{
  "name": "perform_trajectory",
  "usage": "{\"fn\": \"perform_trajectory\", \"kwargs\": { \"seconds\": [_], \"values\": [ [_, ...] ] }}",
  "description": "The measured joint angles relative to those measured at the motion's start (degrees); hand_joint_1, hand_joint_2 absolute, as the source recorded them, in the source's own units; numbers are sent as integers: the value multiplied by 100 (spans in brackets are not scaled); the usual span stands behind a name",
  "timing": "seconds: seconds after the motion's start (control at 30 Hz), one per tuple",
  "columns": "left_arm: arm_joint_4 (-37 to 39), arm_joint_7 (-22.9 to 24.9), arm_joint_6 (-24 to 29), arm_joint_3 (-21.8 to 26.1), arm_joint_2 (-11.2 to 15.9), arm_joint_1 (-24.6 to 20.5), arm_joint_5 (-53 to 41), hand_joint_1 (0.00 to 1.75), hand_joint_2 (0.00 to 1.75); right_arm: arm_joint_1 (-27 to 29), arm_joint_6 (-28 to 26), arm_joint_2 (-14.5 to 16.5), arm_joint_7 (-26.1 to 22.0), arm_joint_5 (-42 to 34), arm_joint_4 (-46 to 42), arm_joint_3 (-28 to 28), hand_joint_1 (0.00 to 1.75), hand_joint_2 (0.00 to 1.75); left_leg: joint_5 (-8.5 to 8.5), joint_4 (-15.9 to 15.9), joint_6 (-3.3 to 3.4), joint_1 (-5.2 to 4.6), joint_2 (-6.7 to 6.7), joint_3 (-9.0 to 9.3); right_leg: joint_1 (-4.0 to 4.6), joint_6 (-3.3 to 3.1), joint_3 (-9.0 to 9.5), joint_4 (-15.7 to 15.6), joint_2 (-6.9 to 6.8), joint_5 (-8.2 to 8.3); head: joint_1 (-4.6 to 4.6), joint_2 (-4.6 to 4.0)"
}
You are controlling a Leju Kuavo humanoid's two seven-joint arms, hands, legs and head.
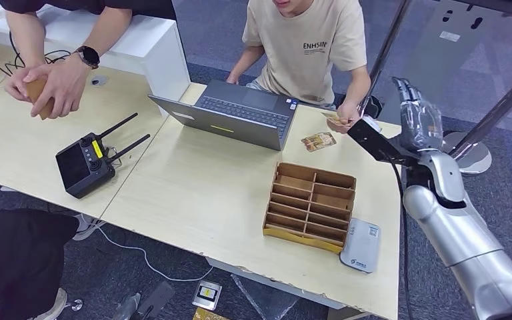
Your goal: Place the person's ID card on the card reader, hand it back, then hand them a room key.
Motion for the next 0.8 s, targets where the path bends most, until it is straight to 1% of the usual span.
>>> {"fn": "perform_trajectory", "kwargs": {
  "seconds": [0.13, 0.27, 0.37, 0.5, 0.6, 0.67, 0.73, 0.8],
  "values": [
    [0, -11, -20, 15, 1, 60, 87, 0, 175, 233, -28, -146, 73, -532, -437, -217, 0, 0, 0, 1, 0, 0, -2, 0, 0, 0, 0, -1, -1, 0, -1, 0],
    [0, -119, -1, 50, 9, 155, 204, 0, 175, 618, 90, -362, 115, -1660, -1016, -613, 0, 0, -1, 1, 1, 0, -3, 1, -1, 0, -1, -3, -1, 0, 1, 0],
    [1, -220, 20, 105, 25, 233, 241, 0, 175, 1022, 120, -546, 41, -2458, -1488, -1022, 0, 0, -2, 1, 2, 0, -6, 0, -1, 0, -1, -5, -2, 0, 0, 0],
    [8, -310, 24, 266, 37, 322, 158, 0, 175, 1747, 89, -791, -116, -3187, -2151, -1679, 0, 0, -5, 1, 4, 0, -10, 0, -1, 2, 1, -7, -7, -4, 0, 0],
    [27, -312, 24, 426, 44, 358, 35, 0, 175, 2355, 75, -921, -178, -3552, -2650, -2229, 0, 0, -7, 1, 3, 0, -11, -1, -1, 4, 1, -7, -7, -6, 1, 0],
    [37, -322, 24, 545, 51, 365, -94, 0, 175, 2711, 104, -991, -192, -3657, -2915, -2549, 0, 0, -8, 0, 2, 0, -11, -1, -1, 4, -1, -7, -5, -6, -1, 0],
    [44, -359, 24, 716, 58, 366, -364, 0, 175, 3060, 158, -1063, -191, -3676, -3159, -2858, 0, 0, -8, 1, 2, 0, -11, 0, 0, 4, -1, -7, -5, -6, 1, 0],
    [48, -381, 24, 949, 62, 375, -842, 0, 175, 3396, 226, -1098, -198, -3722, -3360, -3165, 0, 0, -8, 0, 2, 0, -11, 0, 0, 3, -1, -7, -5, -7, 0, 0]
  ]
}}
